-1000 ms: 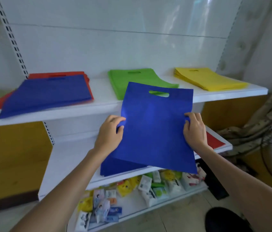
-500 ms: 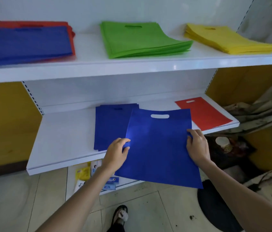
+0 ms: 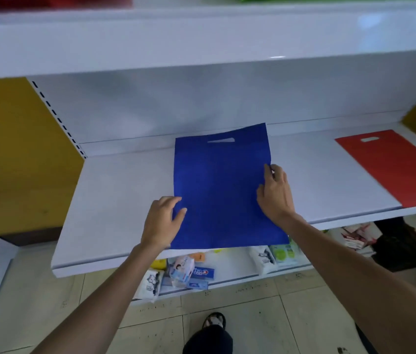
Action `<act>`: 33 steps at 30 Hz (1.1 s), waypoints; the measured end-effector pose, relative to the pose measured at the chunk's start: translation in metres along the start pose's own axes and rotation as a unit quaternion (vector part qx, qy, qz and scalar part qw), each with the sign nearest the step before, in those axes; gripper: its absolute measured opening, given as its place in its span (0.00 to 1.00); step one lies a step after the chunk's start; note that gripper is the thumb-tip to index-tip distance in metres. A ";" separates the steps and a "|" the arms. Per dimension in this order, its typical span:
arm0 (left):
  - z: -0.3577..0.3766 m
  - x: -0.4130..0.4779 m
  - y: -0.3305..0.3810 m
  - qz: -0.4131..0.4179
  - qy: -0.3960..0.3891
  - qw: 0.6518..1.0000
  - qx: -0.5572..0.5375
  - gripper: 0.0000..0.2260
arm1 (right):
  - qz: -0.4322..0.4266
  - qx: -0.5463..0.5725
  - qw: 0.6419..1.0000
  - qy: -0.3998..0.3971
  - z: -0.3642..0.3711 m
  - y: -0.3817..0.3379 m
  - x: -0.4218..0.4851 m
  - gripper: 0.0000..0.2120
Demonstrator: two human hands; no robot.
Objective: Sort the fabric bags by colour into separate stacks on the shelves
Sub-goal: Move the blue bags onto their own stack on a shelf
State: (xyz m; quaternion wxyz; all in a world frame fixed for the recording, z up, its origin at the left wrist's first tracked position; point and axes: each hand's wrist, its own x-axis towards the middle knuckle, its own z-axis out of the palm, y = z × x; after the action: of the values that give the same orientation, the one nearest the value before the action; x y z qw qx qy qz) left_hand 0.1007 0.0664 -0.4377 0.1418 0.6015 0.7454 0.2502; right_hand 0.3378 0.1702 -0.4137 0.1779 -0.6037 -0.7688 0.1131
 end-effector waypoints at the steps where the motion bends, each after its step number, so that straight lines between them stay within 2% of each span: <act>1: 0.005 0.007 -0.004 0.004 -0.019 1.000 0.018 0.19 | 0.005 -0.035 0.999 -0.017 0.008 0.000 0.009 0.26; 5: 0.024 0.028 -0.011 -0.025 -0.113 0.985 0.127 0.25 | 0.073 -0.158 0.973 -0.150 0.036 0.013 0.034 0.26; 7: 0.027 0.034 -0.010 -0.060 -0.143 0.976 0.150 0.25 | 0.129 -0.176 0.950 -0.223 0.043 0.019 0.040 0.26; 9: 0.025 0.037 -0.009 -0.077 -0.149 0.974 0.152 0.25 | 0.148 -0.177 0.941 -0.246 0.045 0.021 0.043 0.26; 14: 0.000 0.024 0.006 -0.078 -0.089 0.989 0.083 0.20 | 0.092 -0.116 0.979 -0.141 0.022 0.011 0.026 0.24; 20: -0.053 -0.027 0.057 -0.030 -0.011 0.997 0.077 0.17 | 0.003 -0.036 0.998 -0.054 -0.049 -0.017 -0.034 0.22; 25: -0.114 -0.084 0.122 0.031 0.060 0.997 0.036 0.12 | -0.082 0.007 0.994 0.074 -0.136 -0.043 -0.087 0.17; 28: -0.158 -0.103 0.165 0.058 0.130 0.990 0.015 0.11 | -0.096 0.016 0.984 0.147 -0.198 -0.063 -0.101 0.15; 33: -0.226 -0.119 0.208 0.091 0.178 0.979 0.033 0.10 | -0.109 0.027 0.977 0.180 -0.271 -0.096 -0.111 0.16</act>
State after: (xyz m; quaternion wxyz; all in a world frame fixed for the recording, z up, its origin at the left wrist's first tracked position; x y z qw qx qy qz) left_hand 0.1848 -0.0628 -0.1464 -0.0363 0.6169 0.7089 0.3399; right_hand 0.3872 0.0277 -0.1447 0.3407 -0.5220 -0.7820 0.0029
